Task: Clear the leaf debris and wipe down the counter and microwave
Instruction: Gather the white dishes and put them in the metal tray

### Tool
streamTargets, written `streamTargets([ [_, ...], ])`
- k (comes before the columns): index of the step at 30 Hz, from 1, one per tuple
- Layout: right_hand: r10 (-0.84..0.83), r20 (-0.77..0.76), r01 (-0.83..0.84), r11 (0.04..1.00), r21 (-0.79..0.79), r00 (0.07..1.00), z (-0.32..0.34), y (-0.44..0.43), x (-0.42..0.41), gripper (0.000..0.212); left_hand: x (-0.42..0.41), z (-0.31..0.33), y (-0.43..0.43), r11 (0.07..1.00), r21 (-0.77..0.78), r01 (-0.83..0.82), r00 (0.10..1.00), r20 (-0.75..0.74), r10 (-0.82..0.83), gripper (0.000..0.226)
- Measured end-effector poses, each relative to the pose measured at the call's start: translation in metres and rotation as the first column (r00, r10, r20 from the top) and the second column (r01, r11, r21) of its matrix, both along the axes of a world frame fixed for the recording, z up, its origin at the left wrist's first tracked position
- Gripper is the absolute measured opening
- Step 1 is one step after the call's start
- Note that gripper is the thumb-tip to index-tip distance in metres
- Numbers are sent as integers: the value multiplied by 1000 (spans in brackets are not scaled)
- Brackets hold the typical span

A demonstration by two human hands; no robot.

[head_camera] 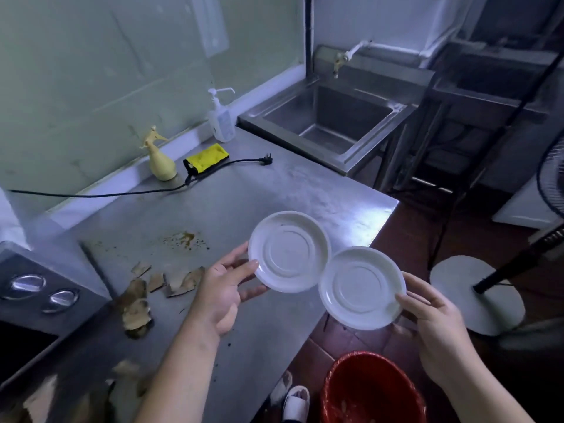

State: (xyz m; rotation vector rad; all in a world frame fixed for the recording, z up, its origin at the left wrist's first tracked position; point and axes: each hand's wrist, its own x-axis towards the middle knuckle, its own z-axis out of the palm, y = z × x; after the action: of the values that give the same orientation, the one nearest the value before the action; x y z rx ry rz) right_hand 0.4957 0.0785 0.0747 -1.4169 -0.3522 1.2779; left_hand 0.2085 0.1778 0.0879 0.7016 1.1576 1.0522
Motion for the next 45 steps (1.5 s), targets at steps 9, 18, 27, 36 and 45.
streamTargets([
  [9, 350, -52, -330, 915, 232, 935, 19, -94, 1, 35, 48, 17, -163, 1000, -11, 29, 988, -153, -30, 26],
  [18, 616, -115, -541, 755, 370, 780, 19, -147, -36, 41, 16, 23, -282, 958, 74, -276, 942, -179, 285, 22],
  [27, 752, -81, -654, 617, 438, 654, 44, -176, -101, 39, -44, 43, -349, 907, 242, -345, 880, -254, 402, 25],
  [36, 848, 5, -803, 499, 325, 530, 44, -236, -219, 43, -155, 44, -456, 878, 177, -445, 867, -161, 472, 33],
  [45, 918, 28, -899, 380, 216, 395, 34, -336, -367, 39, -265, 23, -591, 725, 108, -681, 710, -146, 689, 30],
])
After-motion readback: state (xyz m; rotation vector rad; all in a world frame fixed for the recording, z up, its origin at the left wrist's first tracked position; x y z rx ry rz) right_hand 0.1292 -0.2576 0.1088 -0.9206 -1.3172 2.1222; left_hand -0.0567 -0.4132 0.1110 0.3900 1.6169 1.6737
